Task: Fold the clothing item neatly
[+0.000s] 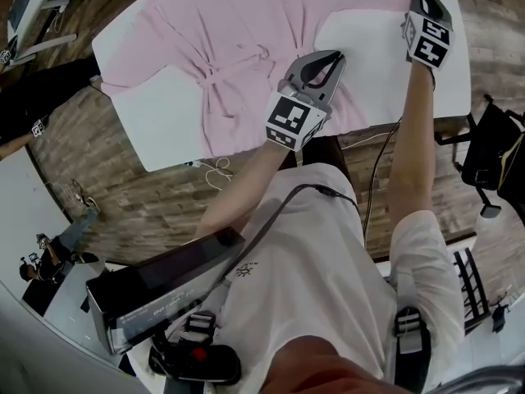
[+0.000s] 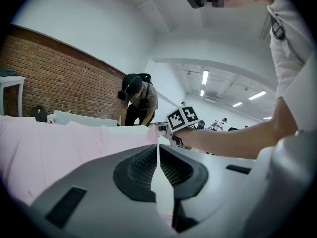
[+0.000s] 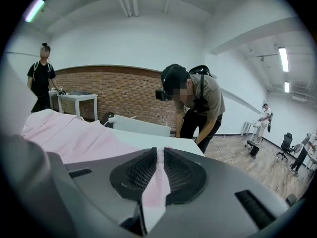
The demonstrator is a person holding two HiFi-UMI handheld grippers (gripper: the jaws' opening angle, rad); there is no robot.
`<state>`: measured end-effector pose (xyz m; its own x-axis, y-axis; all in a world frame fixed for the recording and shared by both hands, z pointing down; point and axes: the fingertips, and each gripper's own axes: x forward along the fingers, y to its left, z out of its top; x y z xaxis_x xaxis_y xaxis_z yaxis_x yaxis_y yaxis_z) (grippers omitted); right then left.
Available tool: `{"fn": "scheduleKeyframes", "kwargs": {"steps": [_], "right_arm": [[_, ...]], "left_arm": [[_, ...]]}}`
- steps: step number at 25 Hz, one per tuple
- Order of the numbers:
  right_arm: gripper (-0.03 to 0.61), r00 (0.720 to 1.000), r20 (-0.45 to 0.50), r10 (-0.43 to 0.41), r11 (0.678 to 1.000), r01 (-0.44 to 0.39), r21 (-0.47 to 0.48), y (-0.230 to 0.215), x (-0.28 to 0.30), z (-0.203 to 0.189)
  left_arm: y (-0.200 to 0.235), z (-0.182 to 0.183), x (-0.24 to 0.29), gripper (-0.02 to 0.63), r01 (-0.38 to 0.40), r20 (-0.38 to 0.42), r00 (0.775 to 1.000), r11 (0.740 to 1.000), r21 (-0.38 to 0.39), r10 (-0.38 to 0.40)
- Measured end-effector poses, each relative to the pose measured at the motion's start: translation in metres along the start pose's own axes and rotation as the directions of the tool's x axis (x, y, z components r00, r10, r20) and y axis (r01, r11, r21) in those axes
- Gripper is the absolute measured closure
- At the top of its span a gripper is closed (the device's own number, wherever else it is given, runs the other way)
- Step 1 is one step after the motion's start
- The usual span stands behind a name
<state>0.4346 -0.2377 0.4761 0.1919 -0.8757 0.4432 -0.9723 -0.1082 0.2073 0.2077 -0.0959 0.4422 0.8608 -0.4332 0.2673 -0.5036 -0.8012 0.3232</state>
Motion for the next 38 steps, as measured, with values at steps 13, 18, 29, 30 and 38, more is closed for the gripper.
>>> {"fn": "scheduleKeyframes", "kwargs": {"steps": [13, 18, 29, 30, 38], "right_arm": [[0.531, 0.992, 0.034, 0.122, 0.989, -0.118, -0.091, 0.089, 0.005, 0.033], [0.531, 0.987, 0.036, 0.157, 0.981, -0.152, -0.116, 0.118, 0.003, 0.039], [0.531, 0.967, 0.034, 0.251, 0.957, -0.243, -0.161, 0.187, -0.002, 0.044], [0.531, 0.965, 0.034, 0.259, 0.954, -0.250, -0.167, 0.194, -0.002, 0.046], [0.531, 0.951, 0.036, 0.306, 0.936, -0.294, -0.192, 0.234, -0.005, 0.054]], "left_arm": [[0.034, 0.003, -0.046, 0.612, -0.083, 0.038, 0.996, 0.996, -0.021, 0.084], [0.043, 0.001, -0.063, 0.612, -0.111, 0.046, 0.993, 0.993, -0.032, 0.112], [0.059, -0.002, -0.091, 0.612, -0.151, 0.067, 0.986, 0.987, -0.050, 0.154], [0.060, -0.002, -0.093, 0.612, -0.155, 0.069, 0.985, 0.987, -0.052, 0.158], [0.074, -0.003, -0.116, 0.612, -0.190, 0.084, 0.977, 0.979, -0.070, 0.196]]}}
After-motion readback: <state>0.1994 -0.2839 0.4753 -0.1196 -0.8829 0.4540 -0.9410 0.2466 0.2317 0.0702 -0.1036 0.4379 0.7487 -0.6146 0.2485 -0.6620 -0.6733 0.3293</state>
